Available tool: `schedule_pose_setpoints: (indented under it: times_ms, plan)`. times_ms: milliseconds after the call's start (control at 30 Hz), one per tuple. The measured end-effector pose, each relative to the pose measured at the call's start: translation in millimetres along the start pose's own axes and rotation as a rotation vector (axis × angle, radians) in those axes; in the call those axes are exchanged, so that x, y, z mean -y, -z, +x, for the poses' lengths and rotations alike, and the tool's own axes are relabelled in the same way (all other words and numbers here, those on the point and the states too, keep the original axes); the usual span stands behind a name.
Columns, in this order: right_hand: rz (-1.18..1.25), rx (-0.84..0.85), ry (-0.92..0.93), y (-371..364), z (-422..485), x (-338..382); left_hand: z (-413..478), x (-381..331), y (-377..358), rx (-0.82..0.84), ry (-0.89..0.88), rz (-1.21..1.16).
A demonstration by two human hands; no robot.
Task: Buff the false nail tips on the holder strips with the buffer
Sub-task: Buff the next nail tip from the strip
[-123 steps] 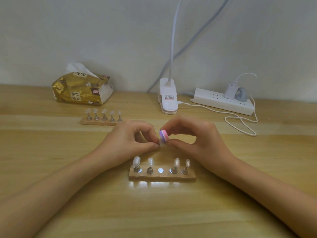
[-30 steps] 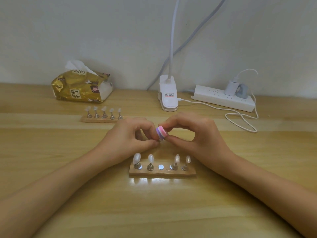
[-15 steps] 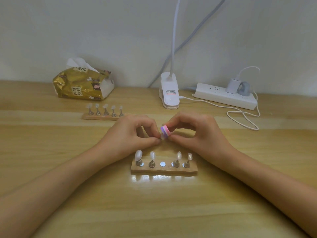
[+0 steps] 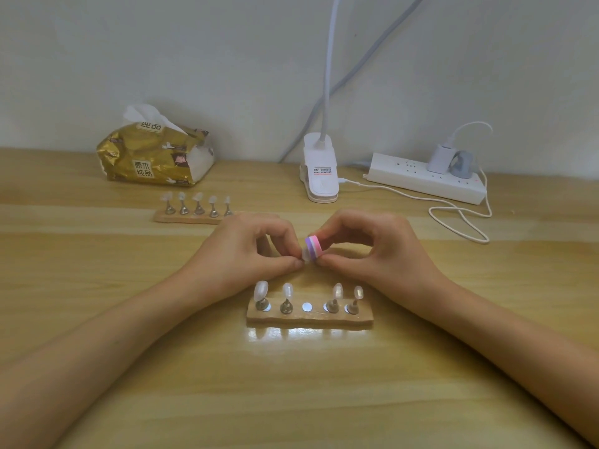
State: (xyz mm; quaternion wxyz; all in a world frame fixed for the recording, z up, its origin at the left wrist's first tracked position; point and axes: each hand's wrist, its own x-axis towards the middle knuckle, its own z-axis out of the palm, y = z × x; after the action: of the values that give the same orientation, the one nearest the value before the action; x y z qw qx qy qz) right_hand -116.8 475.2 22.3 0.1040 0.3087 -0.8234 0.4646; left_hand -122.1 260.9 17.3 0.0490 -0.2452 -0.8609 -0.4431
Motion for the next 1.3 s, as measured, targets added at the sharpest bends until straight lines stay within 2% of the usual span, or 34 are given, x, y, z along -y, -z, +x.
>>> schedule_pose_setpoints:
  times_ms: [67,200,300,600,700,833,933,1033,1133,1233,1300]
  plan:
    - [-0.017,-0.025,0.044,-0.6,0.1,0.3,0.0,-0.4,0.2,-0.003,-0.002,0.004]
    - [-0.033,0.005,0.021,-1.8,0.8,1.1,0.3,0.0,-0.1,0.002,-0.003,-0.005]
    - [-0.059,-0.029,0.09,-1.3,1.7,1.5,-0.2,0.6,0.2,-0.005,-0.005,0.004]
    - [-0.016,0.032,0.039,-0.9,1.5,0.2,-0.2,0.8,0.1,-0.009,-0.011,0.016]
    - [-0.04,-0.005,0.093,-0.9,1.0,0.1,-0.1,-0.2,-0.1,-0.011,-0.013,0.021]
    - [-0.024,0.025,0.042,-0.8,1.8,0.1,-0.6,-0.1,0.7,-0.008,-0.009,0.025]
    - [-0.048,-0.007,0.085,-1.1,1.9,-0.1,-0.2,-0.4,0.9,-0.009,-0.012,0.026]
    - [-0.028,0.034,0.042,-0.2,1.9,0.3,0.7,-0.8,0.1,-0.001,-0.009,0.022]
    - [-0.046,-0.004,0.109,0.3,2.0,1.4,0.7,-1.1,-0.6,0.003,-0.012,0.015]
    - [-0.039,0.038,0.064,1.1,3.2,0.9,0.2,-0.6,0.4,0.0,-0.006,0.005]
    - [-0.039,0.006,0.085,0.7,2.3,1.1,-0.3,-1.1,0.2,0.005,-0.014,0.003]
